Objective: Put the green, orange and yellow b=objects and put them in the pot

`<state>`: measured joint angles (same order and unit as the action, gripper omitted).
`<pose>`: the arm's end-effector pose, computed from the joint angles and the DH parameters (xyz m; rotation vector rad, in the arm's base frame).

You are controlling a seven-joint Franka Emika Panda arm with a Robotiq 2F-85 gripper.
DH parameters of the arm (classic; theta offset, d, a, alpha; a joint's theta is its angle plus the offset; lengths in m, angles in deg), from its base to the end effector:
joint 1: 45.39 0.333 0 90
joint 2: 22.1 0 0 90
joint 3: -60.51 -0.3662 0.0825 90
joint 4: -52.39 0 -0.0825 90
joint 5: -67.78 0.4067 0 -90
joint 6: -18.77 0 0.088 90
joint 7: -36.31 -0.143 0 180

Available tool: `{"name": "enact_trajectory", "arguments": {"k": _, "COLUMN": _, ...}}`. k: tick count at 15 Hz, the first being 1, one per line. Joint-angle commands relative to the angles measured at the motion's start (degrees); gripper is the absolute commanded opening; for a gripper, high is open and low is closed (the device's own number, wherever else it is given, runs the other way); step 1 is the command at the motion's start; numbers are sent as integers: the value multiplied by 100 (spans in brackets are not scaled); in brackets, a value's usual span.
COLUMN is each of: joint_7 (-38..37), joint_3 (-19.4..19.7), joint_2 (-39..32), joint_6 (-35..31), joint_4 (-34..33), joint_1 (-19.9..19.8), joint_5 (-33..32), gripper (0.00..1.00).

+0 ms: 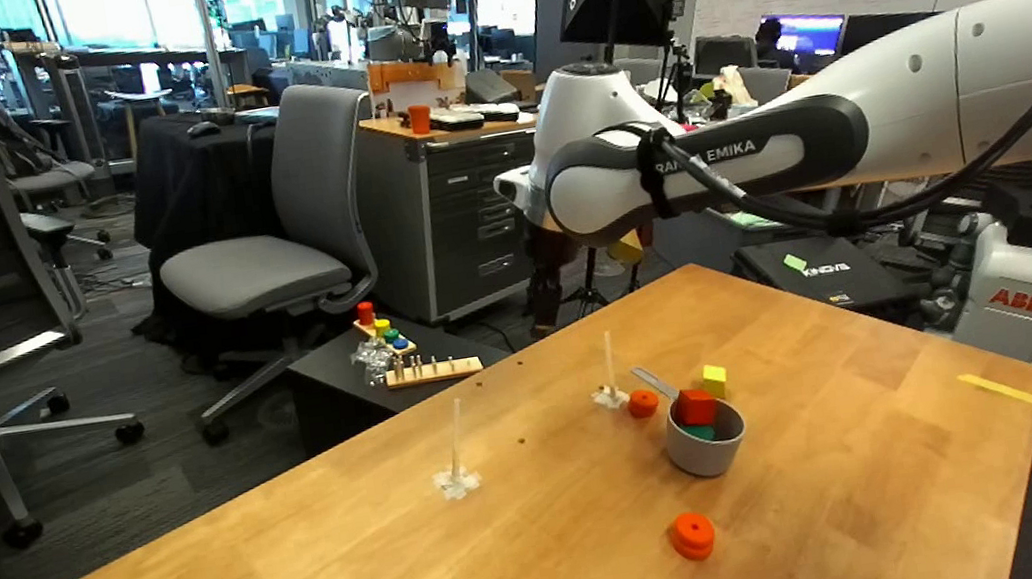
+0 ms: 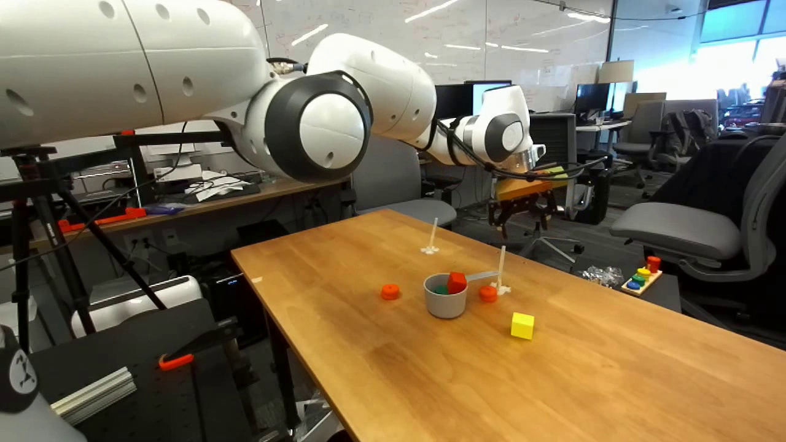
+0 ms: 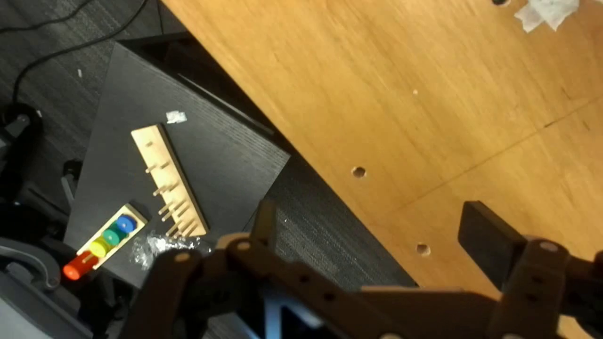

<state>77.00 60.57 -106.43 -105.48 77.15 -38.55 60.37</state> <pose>0.9010 0.0988 0.1176 2.6507 1.2612 0.3232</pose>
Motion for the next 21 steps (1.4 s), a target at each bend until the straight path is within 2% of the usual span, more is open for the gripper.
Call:
{"name": "enact_trajectory", "arguments": {"k": 1, "joint_7": 95, "joint_3": -76, "joint_2": 184, "joint_6": -272, "joint_4": 4, "joint_1": 68, "joint_5": 8, "gripper": 100}}
{"name": "enact_trajectory", "arguments": {"k": 7, "joint_7": 336, "joint_3": -17, "joint_2": 396, "joint_6": -248, "joint_4": 69, "joint_1": 94, "joint_5": -63, "gripper": 100}}
{"name": "enact_trajectory", "arguments": {"k": 9, "joint_7": 442, "joint_3": 72, "joint_2": 342, "joint_6": -528, "joint_4": -2, "joint_1": 91, "joint_5": -160, "gripper": 100}}
{"name": "enact_trajectory", "arguments": {"k": 10, "joint_7": 255, "joint_3": 14, "joint_2": 340, "joint_6": -359, "joint_4": 95, "joint_1": 102, "joint_5": -62, "gripper": 100}}
{"name": "enact_trajectory", "arguments": {"k": 21, "joint_7": 269, "joint_3": 46, "joint_2": 449, "joint_6": -379, "joint_4": 101, "joint_1": 177, "joint_5": -100, "gripper": 100}}
